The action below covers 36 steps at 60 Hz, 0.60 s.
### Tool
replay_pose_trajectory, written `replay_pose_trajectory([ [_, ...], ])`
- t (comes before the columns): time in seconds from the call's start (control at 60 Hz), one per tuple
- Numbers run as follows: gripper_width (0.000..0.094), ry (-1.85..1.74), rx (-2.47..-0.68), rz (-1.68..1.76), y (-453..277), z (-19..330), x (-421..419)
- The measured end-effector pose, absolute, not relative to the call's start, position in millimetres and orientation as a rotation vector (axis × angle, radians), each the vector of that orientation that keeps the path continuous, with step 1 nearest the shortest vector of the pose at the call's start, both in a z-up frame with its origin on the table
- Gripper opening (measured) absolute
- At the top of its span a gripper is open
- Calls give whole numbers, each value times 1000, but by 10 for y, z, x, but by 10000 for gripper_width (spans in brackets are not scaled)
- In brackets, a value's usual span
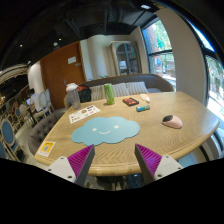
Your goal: Arrange mouse
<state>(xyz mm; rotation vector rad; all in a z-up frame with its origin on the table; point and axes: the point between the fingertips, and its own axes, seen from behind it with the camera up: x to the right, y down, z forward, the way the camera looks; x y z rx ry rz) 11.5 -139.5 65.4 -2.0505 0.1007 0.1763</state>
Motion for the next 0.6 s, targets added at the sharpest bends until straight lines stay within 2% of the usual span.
replay_pose_trajectory([
  [0.283,836,70,-2055,189,-1653,718,110],
  [0.467,834,104,-2019,160,-1458,695,714],
  [0.6,831,140,-2023,55,-1211,574,1519],
])
